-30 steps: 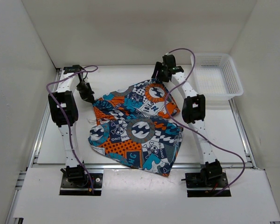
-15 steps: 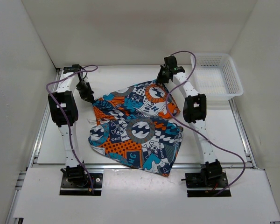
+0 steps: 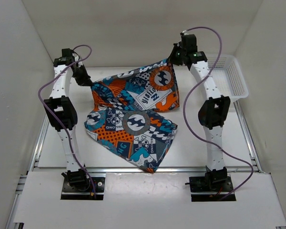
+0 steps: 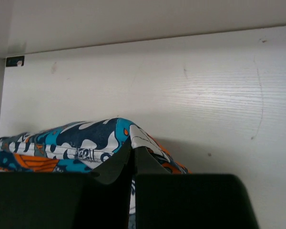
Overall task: Fold and stack the shorts
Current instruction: Fold the shorts
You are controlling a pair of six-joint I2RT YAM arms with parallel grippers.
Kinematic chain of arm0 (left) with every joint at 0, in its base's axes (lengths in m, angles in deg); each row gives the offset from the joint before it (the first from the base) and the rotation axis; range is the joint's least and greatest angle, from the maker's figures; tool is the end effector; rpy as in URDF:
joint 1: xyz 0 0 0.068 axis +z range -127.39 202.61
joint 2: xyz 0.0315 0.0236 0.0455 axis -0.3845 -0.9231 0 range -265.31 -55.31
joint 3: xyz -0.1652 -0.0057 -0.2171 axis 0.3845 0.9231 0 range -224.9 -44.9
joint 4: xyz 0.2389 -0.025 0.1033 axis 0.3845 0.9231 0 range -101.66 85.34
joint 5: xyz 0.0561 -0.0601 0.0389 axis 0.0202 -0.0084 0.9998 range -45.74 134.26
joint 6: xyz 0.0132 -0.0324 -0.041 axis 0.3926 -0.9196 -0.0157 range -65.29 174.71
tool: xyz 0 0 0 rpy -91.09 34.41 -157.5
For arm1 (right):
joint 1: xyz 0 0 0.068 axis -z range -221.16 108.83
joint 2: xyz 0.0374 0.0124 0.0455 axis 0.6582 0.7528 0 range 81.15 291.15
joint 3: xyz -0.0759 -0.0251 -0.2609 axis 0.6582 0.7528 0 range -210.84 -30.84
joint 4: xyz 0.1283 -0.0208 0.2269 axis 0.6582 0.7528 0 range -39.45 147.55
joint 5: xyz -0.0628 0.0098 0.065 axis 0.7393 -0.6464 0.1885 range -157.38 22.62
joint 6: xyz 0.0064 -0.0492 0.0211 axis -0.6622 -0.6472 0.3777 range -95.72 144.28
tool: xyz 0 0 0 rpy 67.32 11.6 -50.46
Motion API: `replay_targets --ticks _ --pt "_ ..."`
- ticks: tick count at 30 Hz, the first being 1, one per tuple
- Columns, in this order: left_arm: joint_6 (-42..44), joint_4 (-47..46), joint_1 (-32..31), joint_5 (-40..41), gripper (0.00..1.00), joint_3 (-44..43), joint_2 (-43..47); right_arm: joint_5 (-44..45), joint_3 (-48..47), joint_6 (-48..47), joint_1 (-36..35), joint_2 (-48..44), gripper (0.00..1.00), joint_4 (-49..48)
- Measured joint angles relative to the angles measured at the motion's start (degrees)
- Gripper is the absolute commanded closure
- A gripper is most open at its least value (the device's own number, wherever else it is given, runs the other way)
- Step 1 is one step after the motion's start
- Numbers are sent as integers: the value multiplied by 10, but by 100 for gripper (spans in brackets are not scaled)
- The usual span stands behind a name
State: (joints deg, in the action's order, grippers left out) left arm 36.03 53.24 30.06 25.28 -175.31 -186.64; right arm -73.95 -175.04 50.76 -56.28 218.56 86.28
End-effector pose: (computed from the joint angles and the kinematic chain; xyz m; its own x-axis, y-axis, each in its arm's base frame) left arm 0.4820 0.0513 0.2696 -0.8600 -0.4178 -0.2929 -0.2807 0.8667 -0.4123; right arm 0.5263 0.1463 0.3279 -0.5766 0.3029 -0.7588 -0.1102 0.8914 0.4396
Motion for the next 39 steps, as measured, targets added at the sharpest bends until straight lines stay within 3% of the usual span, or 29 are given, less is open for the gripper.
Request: replay_targets --ticks 7,15,23,32,33,34,36,39 --pt "-2 -10 -3 -16 90 96 76 -11 189 -49 -9 -188 100 -9" --pt "2 -26 2 0 90 232 197 36 547 -77 -107 -495 100 1" --pt "-12 -40 31 23 90 365 339 120 764 -34 -359 -723 100 33" --pt "-75 -49 41 83 88 582 505 209 898 73 -628 -700 100 37" --pt "-88 -43 41 93 79 608 527 216 908 85 -654 -691 97 38" --pt "-99 -37 41 102 33 631 548 222 915 96 -679 -682 84 38" --pt "-116 -25 43 119 0 663 589 227 919 116 -724 -661 73 40" --pt "-136 -21 46 135 0 673 624 241 918 144 -761 -633 39 59"
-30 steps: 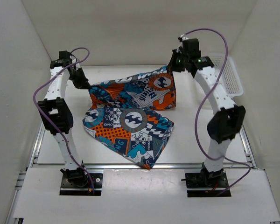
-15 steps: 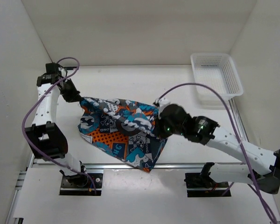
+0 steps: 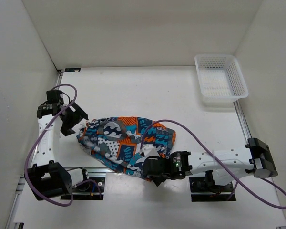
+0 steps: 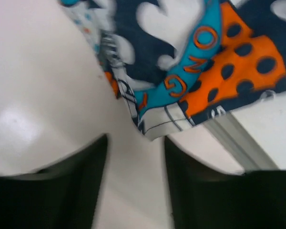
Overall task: Fold and stack the shorts
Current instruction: Fold the shorts
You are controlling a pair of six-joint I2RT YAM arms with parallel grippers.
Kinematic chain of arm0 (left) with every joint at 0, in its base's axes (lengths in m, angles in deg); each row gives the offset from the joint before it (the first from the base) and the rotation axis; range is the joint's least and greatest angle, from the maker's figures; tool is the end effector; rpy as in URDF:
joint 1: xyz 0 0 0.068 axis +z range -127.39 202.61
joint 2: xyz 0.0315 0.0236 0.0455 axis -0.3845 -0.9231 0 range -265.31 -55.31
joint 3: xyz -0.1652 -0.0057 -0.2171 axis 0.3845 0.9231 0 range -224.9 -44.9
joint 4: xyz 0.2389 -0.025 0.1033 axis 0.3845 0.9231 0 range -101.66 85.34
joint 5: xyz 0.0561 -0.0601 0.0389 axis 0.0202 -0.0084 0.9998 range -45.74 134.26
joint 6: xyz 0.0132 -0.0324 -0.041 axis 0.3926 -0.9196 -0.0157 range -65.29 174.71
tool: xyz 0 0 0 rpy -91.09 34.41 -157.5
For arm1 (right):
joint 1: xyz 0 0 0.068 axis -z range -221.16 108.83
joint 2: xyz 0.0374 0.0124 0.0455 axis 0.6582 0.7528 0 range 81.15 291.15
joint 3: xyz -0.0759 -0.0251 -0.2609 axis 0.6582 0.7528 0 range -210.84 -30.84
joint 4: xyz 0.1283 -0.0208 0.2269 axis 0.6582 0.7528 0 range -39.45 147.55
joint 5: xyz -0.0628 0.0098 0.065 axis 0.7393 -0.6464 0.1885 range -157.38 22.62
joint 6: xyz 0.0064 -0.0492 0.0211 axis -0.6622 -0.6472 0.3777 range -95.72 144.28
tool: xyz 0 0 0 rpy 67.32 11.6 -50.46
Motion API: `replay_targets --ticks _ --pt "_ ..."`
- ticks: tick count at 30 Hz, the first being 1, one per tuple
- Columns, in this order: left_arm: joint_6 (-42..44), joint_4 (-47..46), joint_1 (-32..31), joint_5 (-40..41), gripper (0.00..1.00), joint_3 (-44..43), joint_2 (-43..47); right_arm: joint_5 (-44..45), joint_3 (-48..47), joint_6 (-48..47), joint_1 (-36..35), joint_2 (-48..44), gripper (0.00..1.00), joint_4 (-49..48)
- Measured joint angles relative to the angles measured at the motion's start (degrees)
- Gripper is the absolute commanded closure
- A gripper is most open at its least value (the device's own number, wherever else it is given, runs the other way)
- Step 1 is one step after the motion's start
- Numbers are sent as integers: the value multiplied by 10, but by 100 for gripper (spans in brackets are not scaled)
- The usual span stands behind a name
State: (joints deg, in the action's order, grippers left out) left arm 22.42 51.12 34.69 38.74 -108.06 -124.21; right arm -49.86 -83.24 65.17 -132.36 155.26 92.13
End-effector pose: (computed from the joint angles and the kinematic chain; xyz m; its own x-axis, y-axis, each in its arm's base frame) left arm 0.2109 0.0416 0.2932 -0.6764 -0.6885 -0.2616 -0.6330 0.7250 -0.2713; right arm 0.0056 0.2462 0.2362 -0.6117 -0.5997 -0.5159 -0.7352 0.6717 0.0909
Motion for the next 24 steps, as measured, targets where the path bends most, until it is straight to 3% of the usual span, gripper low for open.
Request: replay_targets --ticks 1,2,5,8,11,16,21,24 --pt "-2 -4 2 3 0 0 4 10 0 11 -3 3 25 12" --pt "-3 -6 2 4 0 -1 4 26 0 23 -4 3 18 25" --pt "-3 -14 2 9 5 -3 -10 67 0 54 16 -23 10 54" --pt "-3 -28 2 13 9 -3 -27 81 2 77 88 -76 10 60" --pt "-3 -50 0 14 15 2 -52 57 25 91 223 -121 11 41" --pt "-6 -80 -4 18 18 19 -124 -64 90 83 435 -126 10 -16" --pt "-5 -98 -6 22 18 20 -180 -183 114 58 532 -66 10 -86" --pt "-6 -108 -6 24 26 19 -207 -228 115 43 540 -3 18 -141"
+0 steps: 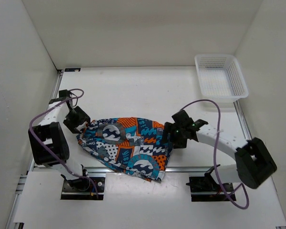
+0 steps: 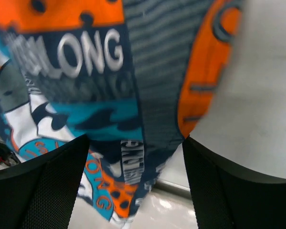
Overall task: Fold and stack the shorts
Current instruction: Fold the shorts
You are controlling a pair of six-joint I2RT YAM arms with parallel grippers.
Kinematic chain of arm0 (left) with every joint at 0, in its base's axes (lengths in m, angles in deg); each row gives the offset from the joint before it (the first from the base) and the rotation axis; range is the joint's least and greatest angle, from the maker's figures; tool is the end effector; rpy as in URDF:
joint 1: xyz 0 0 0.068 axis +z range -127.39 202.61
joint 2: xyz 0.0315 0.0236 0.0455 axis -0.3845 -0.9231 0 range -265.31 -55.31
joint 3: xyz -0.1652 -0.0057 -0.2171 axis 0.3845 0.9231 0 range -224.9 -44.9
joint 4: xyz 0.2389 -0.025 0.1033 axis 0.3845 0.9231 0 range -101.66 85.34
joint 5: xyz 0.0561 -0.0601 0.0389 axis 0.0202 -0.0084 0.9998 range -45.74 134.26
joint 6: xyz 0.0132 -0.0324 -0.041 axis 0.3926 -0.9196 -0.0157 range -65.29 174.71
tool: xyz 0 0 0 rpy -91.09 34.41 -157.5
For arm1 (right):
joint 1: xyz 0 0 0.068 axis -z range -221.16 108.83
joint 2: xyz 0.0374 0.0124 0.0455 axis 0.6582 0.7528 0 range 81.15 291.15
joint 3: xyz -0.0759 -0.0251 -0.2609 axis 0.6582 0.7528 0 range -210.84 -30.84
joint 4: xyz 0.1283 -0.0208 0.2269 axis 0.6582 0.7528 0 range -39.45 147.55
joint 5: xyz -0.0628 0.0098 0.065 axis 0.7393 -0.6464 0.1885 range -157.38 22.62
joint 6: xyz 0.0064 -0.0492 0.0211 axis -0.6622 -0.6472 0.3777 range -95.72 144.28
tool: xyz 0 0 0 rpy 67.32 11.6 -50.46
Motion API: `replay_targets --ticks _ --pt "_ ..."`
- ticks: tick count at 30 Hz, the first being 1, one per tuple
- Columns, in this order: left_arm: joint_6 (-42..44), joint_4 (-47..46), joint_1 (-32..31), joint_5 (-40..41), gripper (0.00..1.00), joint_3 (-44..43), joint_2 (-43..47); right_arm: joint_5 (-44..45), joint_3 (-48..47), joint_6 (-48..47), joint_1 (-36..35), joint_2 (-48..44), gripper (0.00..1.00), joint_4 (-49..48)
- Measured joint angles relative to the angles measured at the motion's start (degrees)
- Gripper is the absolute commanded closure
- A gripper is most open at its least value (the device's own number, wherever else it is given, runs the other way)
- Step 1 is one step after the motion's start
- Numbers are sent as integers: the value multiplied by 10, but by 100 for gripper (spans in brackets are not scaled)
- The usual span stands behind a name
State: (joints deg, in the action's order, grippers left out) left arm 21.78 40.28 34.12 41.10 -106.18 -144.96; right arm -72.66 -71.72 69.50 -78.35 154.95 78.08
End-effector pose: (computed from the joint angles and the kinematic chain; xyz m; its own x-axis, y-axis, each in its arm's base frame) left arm 0.2758 0.0542 0.2059 -0.7074 -0.6979 -0.1116 -0.6846 0.7159 -0.1371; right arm 0.1881 0.1468 0.1891 -0.9410 0.1731 -0.2907 0.0423 0.9127 0.4065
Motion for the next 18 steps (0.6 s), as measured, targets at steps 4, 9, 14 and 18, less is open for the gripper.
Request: replay_targets --ticks 4,9,14,18 --pt "1 -11 0 2 31 -8 -48 -30 -1 -18 0 86 32 -53" --pt "8 -13 0 -4 31 -39 -91 -39 -43 -44 11 157 87 -82" --pt "20 -15 -9 -21 29 -93 -140 -32 -123 -73 83 234 97 -74" --pt "24 -14 -33 -41 23 -159 -194 3 -253 -110 151 326 97 -46"
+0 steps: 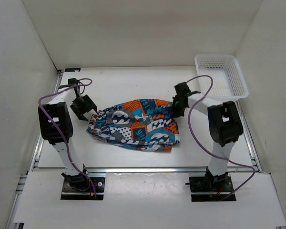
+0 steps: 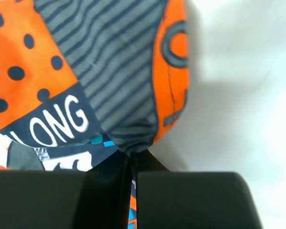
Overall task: Fold and stack the shorts
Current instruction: Fold the shorts
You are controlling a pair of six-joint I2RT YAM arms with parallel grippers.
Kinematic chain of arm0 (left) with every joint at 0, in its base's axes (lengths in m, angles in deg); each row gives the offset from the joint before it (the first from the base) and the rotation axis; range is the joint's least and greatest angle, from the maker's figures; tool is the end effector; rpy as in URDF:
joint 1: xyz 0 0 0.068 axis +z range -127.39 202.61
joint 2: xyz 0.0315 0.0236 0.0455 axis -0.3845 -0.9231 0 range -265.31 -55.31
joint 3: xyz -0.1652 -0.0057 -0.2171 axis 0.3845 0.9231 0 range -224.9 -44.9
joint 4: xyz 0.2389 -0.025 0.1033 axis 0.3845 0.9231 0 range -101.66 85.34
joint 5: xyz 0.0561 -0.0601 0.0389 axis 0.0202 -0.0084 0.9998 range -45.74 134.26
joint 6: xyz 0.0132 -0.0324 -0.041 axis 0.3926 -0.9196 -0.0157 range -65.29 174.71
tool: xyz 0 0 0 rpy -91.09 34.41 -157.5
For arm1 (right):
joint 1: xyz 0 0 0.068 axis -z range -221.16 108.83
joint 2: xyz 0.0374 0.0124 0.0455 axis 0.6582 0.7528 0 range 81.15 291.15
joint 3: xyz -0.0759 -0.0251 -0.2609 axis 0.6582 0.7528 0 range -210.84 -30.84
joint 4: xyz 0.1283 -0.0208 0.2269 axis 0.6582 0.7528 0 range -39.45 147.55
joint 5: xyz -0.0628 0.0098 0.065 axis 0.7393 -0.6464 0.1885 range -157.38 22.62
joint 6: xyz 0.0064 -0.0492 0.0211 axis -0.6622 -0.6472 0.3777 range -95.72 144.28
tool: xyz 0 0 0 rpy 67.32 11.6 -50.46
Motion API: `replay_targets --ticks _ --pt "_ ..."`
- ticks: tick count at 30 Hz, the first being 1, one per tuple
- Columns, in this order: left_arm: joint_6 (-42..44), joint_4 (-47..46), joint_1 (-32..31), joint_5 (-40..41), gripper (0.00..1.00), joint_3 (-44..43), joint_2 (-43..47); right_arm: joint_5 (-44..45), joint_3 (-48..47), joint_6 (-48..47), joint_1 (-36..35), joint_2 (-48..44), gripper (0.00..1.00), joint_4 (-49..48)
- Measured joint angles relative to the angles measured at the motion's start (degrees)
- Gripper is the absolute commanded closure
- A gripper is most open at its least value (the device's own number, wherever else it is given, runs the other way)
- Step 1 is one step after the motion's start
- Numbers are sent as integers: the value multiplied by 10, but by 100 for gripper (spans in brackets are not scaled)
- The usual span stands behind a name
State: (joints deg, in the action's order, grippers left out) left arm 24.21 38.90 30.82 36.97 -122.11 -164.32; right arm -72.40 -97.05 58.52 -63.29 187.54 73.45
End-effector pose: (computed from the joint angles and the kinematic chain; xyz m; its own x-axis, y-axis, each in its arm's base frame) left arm 0.3575 0.0470 0.1767 -0.7819 -0.6214 -0.0506 -0.6055 0.7762 -0.1758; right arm 0.3416 0.1422 0.1571 -0.9146 0.2331 -0.3305 0.1240 0.9395 0.3192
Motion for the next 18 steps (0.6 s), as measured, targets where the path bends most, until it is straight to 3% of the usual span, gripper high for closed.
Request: replay_targets --ticks 2,3,5,8,9,10,12,15,17,18 --pt "2 4 -15 -5 17 -45 -28 25 -82 -20 21 50 88 24" --pt "3 8 -23 -8 6 -74 -42 35 -120 -29 26 70 84 33" --pt "10 15 -35 -10 0 -130 -64 53 -200 -45 33 106 64 58" --pt "16 37 -45 -3 0 -205 -76 68 -266 -63 34 113 36 78" --pt "21 43 -45 4 0 -222 -72 72 -274 -66 34 106 32 83" --pt "23 47 -45 10 2 -229 -65 75 -275 -71 34 94 25 87" --pt "31 53 -43 24 14 -217 -33 83 -260 -75 31 56 2 100" --pt "41 60 -42 34 21 -138 49 95 -207 -76 24 -32 2 113" --pt "46 65 -42 33 21 -65 116 99 -159 -74 18 -101 16 116" --pt "46 68 -43 29 11 -25 153 100 -134 -70 15 -136 27 118"
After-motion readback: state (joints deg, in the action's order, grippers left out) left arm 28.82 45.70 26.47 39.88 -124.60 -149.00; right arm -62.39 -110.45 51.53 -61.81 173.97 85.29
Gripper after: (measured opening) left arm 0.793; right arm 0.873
